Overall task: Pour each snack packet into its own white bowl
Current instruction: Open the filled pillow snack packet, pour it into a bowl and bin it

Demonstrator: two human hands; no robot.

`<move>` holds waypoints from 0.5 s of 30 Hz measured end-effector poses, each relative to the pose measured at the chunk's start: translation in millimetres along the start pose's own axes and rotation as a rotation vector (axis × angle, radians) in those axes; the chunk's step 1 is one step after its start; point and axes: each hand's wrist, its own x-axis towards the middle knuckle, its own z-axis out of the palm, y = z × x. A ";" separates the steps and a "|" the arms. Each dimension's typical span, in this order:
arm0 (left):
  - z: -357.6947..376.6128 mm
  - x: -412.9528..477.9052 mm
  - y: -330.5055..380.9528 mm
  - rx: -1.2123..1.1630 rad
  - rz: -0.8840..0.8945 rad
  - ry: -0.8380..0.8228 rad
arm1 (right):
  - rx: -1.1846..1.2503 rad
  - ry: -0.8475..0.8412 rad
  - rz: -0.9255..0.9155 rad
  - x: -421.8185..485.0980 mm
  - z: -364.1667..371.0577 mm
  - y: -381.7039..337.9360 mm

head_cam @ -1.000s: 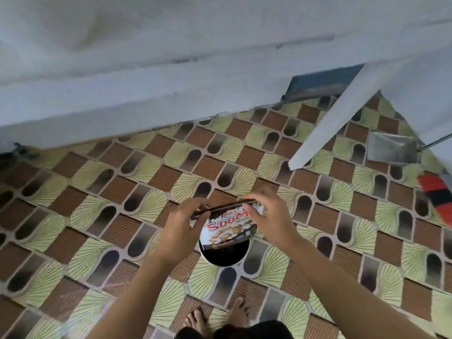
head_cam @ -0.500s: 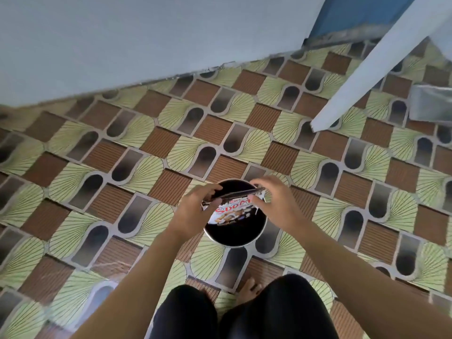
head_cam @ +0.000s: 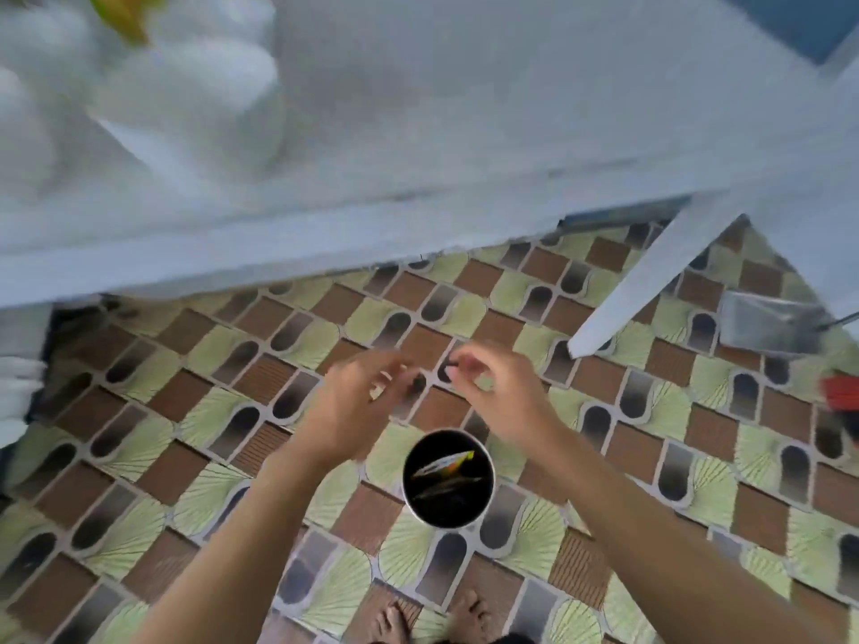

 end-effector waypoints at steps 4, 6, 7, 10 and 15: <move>-103.0 -5.0 75.8 0.038 0.045 0.117 | 0.023 0.012 -0.114 28.8 -53.0 -107.2; -147.2 -11.0 104.1 0.065 0.068 0.171 | 0.030 0.020 -0.174 42.3 -71.0 -152.4; -167.3 -14.4 114.2 0.076 0.073 0.208 | 0.034 0.021 -0.206 49.4 -77.5 -172.9; -219.1 -27.1 131.3 0.107 0.091 0.333 | 0.038 0.028 -0.306 68.9 -85.8 -225.6; -293.2 -48.2 126.0 0.146 0.148 0.516 | 0.069 0.025 -0.443 96.5 -74.3 -294.7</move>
